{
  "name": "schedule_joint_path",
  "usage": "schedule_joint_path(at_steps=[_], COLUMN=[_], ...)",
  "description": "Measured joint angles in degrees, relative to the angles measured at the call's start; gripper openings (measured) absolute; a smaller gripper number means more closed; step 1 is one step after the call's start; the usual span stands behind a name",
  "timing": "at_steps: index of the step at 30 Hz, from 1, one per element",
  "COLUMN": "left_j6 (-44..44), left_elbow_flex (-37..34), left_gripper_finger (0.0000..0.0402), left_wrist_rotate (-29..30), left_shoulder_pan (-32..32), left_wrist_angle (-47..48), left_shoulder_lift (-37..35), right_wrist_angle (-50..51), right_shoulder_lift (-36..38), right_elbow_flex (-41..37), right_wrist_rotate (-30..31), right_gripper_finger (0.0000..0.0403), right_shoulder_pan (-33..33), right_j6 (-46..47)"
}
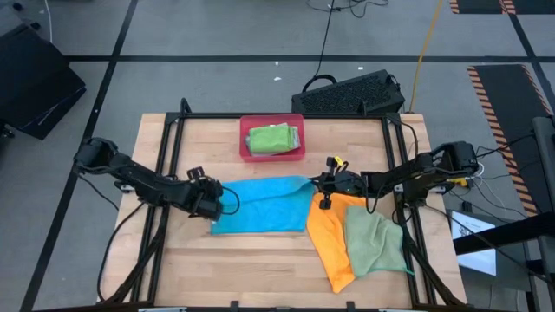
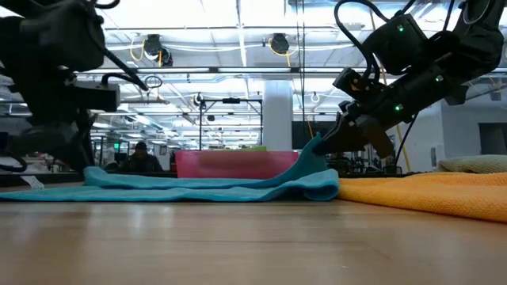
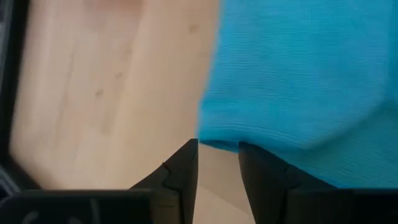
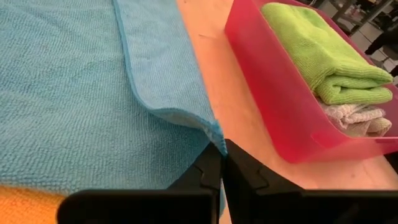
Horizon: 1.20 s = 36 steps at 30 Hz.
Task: Fold microfiber towels
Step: Fold the blue towel
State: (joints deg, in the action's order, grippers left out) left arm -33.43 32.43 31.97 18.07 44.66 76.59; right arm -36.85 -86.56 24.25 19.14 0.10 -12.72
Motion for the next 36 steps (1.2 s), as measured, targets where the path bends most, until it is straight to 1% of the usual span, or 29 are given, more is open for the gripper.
schedule_joint_path(at_steps=[2,5,8,10,14,17,21,24,26,28,31,33,35,36], left_j6=[-0.41,-3.94,-5.11,-3.43,-0.14,1.97,5.80,6.82,6.29,5.73,7.47,9.14,9.99,10.31], left_elbow_flex=[0.03,0.03,-0.01,-0.01,-0.01,-0.01,-0.01,-0.01,-0.01,-0.01,-0.01,-0.01,-0.01,-0.01], left_gripper_finger=[0.0117,0.0117,0.0117,0.0117,0.0117,0.0117,0.0117,0.0117,0.0117,0.0117,0.0117,0.0117,0.0117,0.0117], left_wrist_rotate=[-1.03,-1.15,-1.10,-0.99,1.31,3.51,5.22,6.04,5.95,3.54,-5.29,-11.49,-15.07,-15.57], left_shoulder_pan=[0.89,1.24,1.24,1.24,0.39,-0.84,-3.42,-6.83,-9.75,-12.67,-15.63,-16.34,-16.08,-15.66], left_wrist_angle=[0.55,1.66,0.23,-2.82,-6.25,-8.24,-14.15,-18.63,-19.78,-19.87,-20.58,-20.72,-21.03,-20.87], left_shoulder_lift=[0.18,1.03,1.01,1.10,1.08,1.08,1.08,1.08,1.08,0.98,0.43,-0.15,-0.39,-0.32], right_wrist_angle=[-0.14,-0.15,-0.19,-0.20,-0.22,-0.46,-0.65,-0.95,-1.44,-1.90,-1.71,-1.34,-1.16,-1.16], right_shoulder_lift=[0.00,0.00,-0.01,-0.02,-0.02,-0.02,-0.02,-0.02,-0.02,-0.02,-0.02,-0.02,-0.02,-0.02], right_elbow_flex=[0.00,0.00,0.00,0.00,0.00,-0.01,0.00,0.00,-0.01,0.00,0.00,-0.01,0.00,-0.02], right_wrist_rotate=[0.00,-0.02,-0.02,-0.07,-0.35,-1.54,-1.70,-1.70,-1.70,-1.70,-1.77,-1.81,-2.54,-3.18], right_gripper_finger=[0.0002,0.0002,0.0002,0.0002,0.0002,0.0002,0.0002,0.0002,0.0002,0.0002,0.0002,0.0002,0.0002,0.0002], right_shoulder_pan=[0.00,0.00,0.00,0.00,0.00,-0.01,0.00,-0.01,-0.02,-0.17,-0.84,-1.42,-2.13,-2.47], right_j6=[-0.03,-0.07,-0.12,-0.12,-0.12,-0.14,-0.08,0.05,1.17,2.48,3.99,4.76,5.16,5.19])
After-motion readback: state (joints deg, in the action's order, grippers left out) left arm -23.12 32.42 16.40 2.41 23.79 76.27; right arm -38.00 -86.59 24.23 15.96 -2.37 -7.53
